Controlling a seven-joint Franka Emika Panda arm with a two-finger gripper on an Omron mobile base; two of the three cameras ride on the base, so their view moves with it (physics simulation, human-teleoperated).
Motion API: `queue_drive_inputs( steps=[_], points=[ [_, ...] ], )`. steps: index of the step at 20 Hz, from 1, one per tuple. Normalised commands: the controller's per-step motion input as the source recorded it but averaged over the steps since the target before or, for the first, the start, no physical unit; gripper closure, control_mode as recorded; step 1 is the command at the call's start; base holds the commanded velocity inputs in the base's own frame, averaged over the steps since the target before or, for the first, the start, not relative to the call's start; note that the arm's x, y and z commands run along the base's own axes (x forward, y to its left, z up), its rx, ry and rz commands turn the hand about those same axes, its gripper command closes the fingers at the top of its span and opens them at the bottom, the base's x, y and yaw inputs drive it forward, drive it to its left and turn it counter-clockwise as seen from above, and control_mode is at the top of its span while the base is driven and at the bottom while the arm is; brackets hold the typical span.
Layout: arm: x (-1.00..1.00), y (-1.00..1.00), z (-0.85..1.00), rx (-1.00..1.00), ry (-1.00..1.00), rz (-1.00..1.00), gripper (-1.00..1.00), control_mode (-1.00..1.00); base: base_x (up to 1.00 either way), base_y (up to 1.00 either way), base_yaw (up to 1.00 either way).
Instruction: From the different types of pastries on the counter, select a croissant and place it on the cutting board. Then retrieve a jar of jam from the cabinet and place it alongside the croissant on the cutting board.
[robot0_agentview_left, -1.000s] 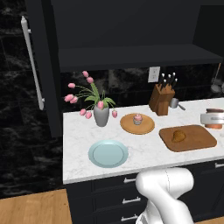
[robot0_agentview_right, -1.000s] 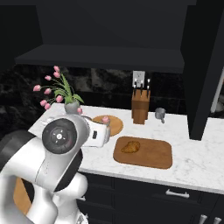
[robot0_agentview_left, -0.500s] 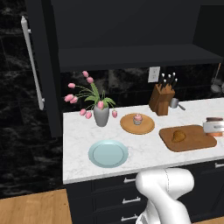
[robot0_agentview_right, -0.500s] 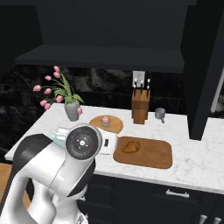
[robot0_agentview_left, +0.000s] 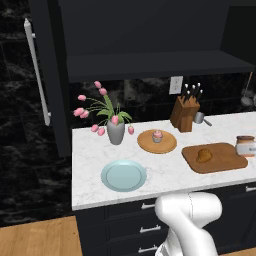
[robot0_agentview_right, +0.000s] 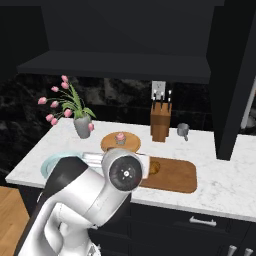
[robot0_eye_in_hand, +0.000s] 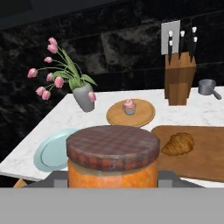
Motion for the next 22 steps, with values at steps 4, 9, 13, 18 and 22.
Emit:
queue_drive_inputs(
  steps=[4, 9, 13, 18, 22],
  points=[
    [0.34, -0.26, -0.17, 0.0, -0.07, 0.09, 1.0, -1.0, 0.0, 0.0, 0.0],
    [0.38, -0.24, -0.23, 0.0, -0.05, 0.1, 1.0, -1.0, 0.0, 0.0, 0.0],
    [0.3, -0.36, -0.23, 0.0, -0.05, 0.07, 1.0, -1.0, 0.0, 0.0, 0.0],
    [0.09, -0.56, -0.37, 0.0, -0.02, 0.03, 1.0, -1.0, 0.0, 0.0, 0.0],
    [0.23, -0.33, -0.26, 0.0, -0.08, 0.04, 1.0, -1.0, 0.0, 0.0, 0.0]
  ],
)
